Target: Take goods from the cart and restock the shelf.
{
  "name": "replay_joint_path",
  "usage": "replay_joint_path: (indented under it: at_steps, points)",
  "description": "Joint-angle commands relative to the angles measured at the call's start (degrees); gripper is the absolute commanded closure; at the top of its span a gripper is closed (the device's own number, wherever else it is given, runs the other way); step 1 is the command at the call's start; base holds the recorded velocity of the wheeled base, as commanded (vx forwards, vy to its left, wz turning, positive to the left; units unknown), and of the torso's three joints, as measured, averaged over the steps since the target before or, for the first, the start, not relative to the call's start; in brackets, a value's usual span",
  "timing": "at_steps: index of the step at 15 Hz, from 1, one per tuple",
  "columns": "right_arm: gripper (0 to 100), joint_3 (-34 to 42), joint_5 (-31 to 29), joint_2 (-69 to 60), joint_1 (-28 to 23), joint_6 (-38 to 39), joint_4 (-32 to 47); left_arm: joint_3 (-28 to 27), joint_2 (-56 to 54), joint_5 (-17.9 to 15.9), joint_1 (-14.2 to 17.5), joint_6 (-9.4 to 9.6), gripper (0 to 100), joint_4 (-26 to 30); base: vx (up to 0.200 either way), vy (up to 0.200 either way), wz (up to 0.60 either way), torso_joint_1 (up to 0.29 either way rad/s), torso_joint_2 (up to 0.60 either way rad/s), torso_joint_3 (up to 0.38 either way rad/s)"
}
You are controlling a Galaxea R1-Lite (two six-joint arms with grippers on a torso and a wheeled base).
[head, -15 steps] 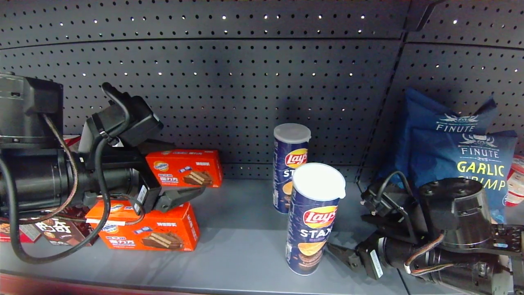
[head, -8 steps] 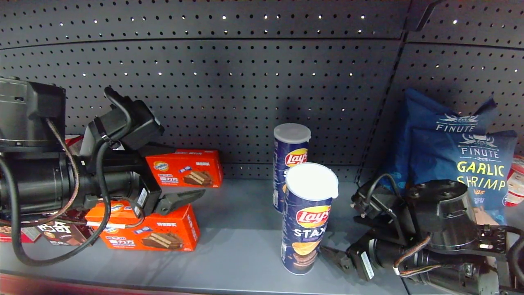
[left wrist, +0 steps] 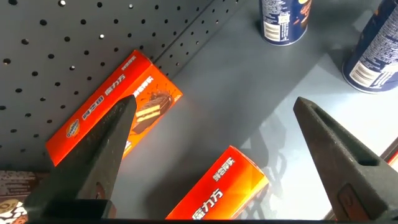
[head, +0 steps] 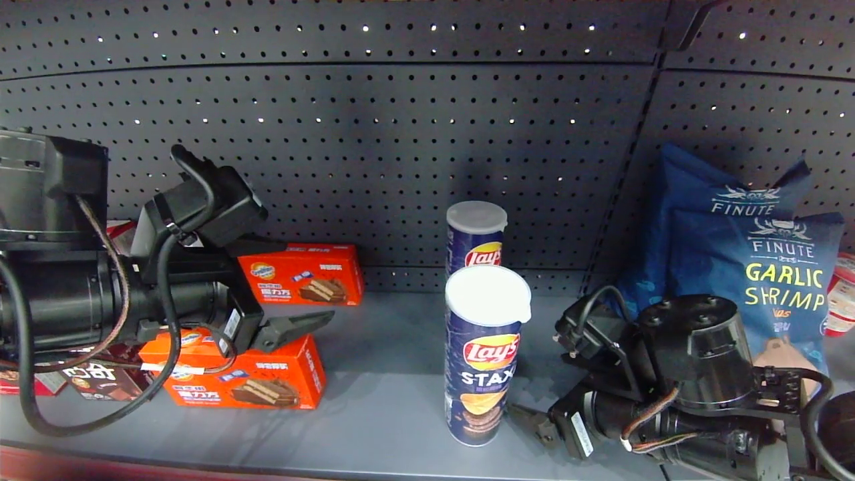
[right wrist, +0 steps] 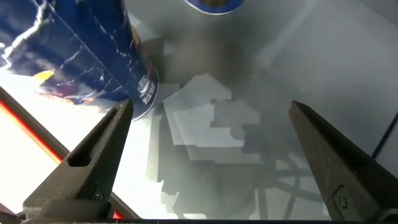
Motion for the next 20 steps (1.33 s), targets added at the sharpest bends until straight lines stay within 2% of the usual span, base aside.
replay_joint_path:
  at_steps: [1,10,20]
  points:
    - [0,0.01,-0.08,0.12,0.21,0.01,-0.01,0.36,0.01,0.01,-0.02,0.01,0,0.01,0.0,0.0,0.0,0.0,0.0,0.0]
    - [0,1.6,-0.87,-6.12,-0.49,0.1,0.34,2.47,-1.66,-0.08,-0.02,0.01,0,0.01,0.0,0.0,0.0,0.0,0.0,0.0]
    - [0,-1.39,-0.69,-1.47,-3.57,0.01,0.08,2.47,-1.66,0.01,-0.11,0.01,0,0.1,0.0,0.0,0.0,0.0,0.0,0.0]
